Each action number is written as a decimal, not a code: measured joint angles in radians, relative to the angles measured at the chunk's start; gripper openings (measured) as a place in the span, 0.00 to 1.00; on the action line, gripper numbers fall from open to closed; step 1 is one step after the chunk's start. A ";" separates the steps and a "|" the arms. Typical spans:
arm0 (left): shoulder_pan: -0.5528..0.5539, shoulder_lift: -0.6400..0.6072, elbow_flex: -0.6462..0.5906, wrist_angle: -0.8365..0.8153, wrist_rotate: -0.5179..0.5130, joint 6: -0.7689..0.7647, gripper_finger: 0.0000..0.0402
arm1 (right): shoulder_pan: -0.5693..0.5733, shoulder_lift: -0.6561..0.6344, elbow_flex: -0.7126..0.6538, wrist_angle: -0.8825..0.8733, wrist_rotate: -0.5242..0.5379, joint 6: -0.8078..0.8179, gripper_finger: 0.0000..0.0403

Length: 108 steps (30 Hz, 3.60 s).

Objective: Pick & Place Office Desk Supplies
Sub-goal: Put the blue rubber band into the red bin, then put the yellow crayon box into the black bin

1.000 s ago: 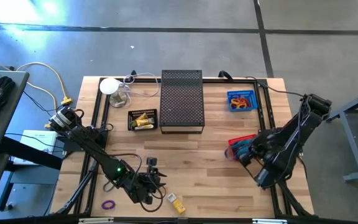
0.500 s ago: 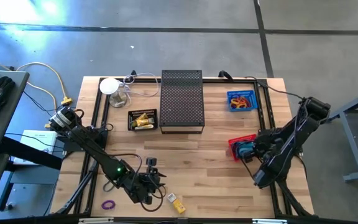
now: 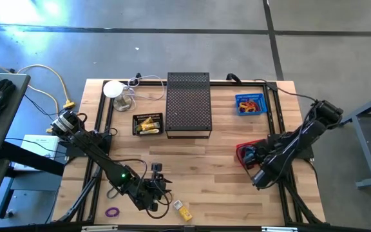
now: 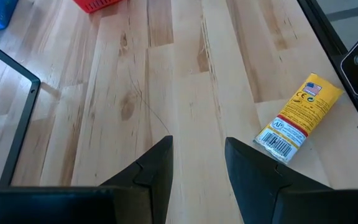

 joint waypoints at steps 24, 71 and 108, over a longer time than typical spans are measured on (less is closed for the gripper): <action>0.000 0.000 0.000 -0.004 0.000 -0.007 0.34 | -0.029 0.000 0.043 0.035 -0.144 -0.090 0.60; 0.011 0.000 0.000 -0.010 -0.001 -0.006 0.34 | -0.835 -0.057 0.044 0.011 -0.800 -0.943 0.60; -0.020 0.124 -0.001 0.102 0.207 0.252 0.34 | -0.236 -0.070 0.199 0.605 -0.097 -1.169 0.60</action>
